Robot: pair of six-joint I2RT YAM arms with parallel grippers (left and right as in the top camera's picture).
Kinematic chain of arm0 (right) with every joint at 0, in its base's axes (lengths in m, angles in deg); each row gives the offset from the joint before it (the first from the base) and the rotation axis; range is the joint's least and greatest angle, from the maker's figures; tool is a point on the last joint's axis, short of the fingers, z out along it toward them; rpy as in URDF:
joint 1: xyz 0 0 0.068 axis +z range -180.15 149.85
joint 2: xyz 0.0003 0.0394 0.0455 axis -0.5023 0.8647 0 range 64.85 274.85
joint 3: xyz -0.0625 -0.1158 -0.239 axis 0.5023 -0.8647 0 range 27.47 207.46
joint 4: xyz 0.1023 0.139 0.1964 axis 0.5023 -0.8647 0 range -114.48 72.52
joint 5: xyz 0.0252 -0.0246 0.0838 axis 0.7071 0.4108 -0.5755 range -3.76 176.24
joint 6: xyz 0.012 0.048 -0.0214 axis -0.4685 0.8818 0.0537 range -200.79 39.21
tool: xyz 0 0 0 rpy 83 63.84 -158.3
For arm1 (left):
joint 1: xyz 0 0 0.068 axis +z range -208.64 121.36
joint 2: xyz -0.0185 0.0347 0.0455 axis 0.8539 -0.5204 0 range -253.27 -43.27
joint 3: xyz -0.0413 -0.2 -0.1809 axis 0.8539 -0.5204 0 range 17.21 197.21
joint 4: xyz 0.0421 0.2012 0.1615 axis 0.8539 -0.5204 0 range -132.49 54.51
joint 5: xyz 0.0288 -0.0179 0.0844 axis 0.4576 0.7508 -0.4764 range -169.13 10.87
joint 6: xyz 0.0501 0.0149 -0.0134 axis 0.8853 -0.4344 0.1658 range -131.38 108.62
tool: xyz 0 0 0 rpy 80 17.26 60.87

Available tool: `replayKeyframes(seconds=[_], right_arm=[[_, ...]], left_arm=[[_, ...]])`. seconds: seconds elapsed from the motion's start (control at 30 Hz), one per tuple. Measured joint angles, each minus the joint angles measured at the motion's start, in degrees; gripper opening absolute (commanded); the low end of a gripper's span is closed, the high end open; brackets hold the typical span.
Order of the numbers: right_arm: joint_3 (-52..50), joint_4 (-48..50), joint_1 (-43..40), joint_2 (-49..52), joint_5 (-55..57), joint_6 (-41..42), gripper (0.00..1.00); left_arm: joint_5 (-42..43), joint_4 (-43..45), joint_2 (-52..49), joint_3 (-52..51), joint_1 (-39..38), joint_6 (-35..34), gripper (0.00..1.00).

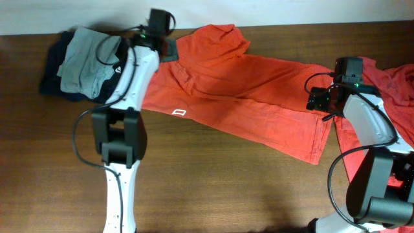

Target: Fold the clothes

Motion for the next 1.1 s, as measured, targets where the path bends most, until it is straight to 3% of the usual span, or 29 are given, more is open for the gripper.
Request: replayKeyframes(seconds=[0.23,0.37,0.53,0.7,0.83,1.1], right_arm=[[0.04,5.86,0.00,0.00,-1.62,0.07,0.99],[0.31,7.85,0.00,0.00,-12.90,0.81,0.99],[0.35,2.21,0.00,0.00,-32.72,-4.26,0.99],[0.39,-5.77,0.07,0.00,-40.17,-8.70,0.99],[0.50,-12.63,0.02,-0.07,-37.44,-5.09,1.00],[0.57,-26.45,-0.33,-1.16,-18.78,9.99,0.98]], left_arm=[[10.19,-16.61,9.27,8.09,1.86,1.14,0.99],[17.25,-24.44,11.47,9.27,4.07,2.99,0.99],[23.67,-28.85,10.43,9.07,8.46,7.67,0.99],[25.97,-28.92,10.25,9.05,10.99,10.29,0.99],[26.56,-28.92,10.25,9.05,11.13,11.02,0.99],[25.57,-28.22,10.25,9.03,11.02,11.43,0.99]])
